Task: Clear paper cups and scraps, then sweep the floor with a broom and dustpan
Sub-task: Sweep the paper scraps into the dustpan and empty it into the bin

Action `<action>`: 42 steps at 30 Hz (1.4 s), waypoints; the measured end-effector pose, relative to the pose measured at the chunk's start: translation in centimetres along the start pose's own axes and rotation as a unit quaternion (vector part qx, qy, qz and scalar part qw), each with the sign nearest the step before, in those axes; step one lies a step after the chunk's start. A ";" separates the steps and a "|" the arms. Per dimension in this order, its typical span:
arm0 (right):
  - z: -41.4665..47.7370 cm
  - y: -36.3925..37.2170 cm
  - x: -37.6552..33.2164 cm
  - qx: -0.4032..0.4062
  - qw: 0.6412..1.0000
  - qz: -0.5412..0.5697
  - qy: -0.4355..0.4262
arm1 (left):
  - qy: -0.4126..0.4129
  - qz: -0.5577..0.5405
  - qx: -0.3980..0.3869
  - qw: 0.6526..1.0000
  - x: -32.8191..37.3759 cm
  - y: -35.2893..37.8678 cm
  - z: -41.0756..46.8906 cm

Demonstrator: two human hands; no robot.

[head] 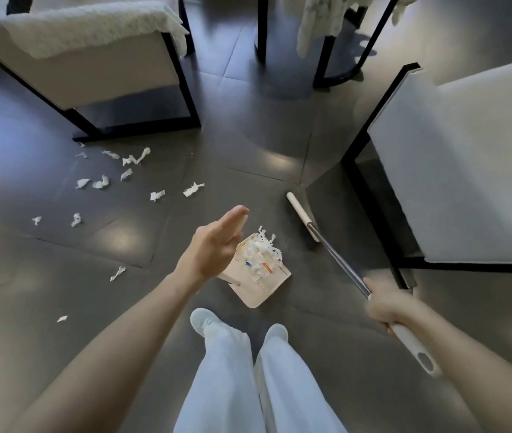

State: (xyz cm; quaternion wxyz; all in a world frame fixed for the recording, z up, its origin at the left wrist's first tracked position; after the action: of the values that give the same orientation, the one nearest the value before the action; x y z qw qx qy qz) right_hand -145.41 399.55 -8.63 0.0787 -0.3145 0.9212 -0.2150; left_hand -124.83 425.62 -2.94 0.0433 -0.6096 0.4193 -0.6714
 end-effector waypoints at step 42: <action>-5.9 -4.9 -26.2 0.013 0.964 -0.206 -0.170 | -0.187 -0.109 0.274 0.937 -11.6 -14.9 0.3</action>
State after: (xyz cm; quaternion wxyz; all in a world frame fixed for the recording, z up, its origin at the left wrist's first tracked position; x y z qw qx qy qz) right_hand -123.62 414.17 -0.93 0.1919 -0.5287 0.8066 -0.1820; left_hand -114.92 441.66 -2.87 0.2128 -0.7305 0.1343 -0.6348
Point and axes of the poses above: each hand's wrist, its own z-axis towards the middle knuckle, its own y-axis out of the palm, x = y × z, the point moved 4 cm from there along z, towards the middle knuckle, and after that the axes turned 1 degree about -y, right-handed, at the moved point
